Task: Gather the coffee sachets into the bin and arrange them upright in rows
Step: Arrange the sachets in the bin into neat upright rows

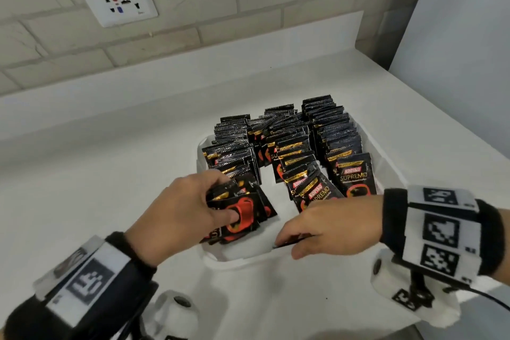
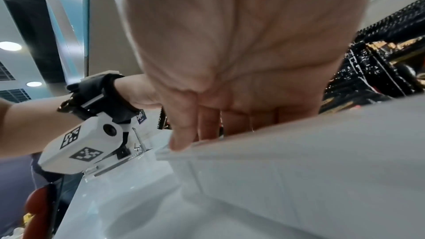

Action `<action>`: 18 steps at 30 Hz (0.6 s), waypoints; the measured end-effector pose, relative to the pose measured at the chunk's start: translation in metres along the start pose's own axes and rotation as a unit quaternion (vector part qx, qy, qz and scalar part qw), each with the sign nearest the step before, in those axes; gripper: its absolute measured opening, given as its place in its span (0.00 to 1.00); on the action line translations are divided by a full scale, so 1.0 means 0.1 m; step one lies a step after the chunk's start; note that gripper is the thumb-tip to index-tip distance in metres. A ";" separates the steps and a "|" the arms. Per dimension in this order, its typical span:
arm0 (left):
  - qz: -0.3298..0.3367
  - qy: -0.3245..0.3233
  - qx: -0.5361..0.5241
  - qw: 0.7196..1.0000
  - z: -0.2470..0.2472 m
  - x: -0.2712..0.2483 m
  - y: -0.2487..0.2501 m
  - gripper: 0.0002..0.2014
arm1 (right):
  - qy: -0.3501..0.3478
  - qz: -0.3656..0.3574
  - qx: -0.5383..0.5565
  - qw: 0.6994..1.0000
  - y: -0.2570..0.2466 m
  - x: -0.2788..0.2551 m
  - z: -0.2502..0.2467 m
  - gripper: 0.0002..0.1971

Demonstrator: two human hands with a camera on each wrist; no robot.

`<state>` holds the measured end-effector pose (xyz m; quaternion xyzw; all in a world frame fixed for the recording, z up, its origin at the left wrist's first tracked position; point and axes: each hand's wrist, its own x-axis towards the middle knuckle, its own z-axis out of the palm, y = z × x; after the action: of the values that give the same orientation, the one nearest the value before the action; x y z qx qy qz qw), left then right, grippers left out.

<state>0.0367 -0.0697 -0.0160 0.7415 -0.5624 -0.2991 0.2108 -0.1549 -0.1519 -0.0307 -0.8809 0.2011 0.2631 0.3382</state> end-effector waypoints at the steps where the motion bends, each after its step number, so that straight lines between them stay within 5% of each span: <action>1: 0.001 0.019 -0.028 0.999 -0.05 -0.03 -0.01 0.11 | 0.012 -0.007 0.015 1.000 0.01 0.00 0.00 0.17; 5: 0.006 0.115 -0.143 0.983 -0.22 -0.12 -0.04 0.12 | 0.088 -0.028 0.097 0.991 0.09 -0.06 -0.02 0.14; 8: 0.013 0.204 -0.275 0.939 -0.30 -0.17 -0.13 0.14 | 0.174 -0.034 0.194 0.965 0.17 -0.13 -0.03 0.10; 11: 0.019 0.232 -0.370 0.899 -0.30 -0.23 -0.22 0.21 | 0.292 -0.035 0.343 0.892 0.27 -0.20 -0.03 0.07; 14: -0.007 0.227 -0.489 0.842 -0.23 -0.20 -0.26 0.03 | 0.332 -0.032 0.497 0.801 0.33 -0.21 0.00 0.12; 18: -0.050 0.212 -0.547 0.808 -0.13 -0.17 -0.27 0.06 | 0.332 -0.034 0.565 0.754 0.34 -0.19 0.03 0.20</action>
<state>0.0617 -0.0464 -0.0204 0.5751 -0.2090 -0.4030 0.6805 -0.1893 -0.1700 -0.0377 -0.5673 0.3830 -0.2196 0.6952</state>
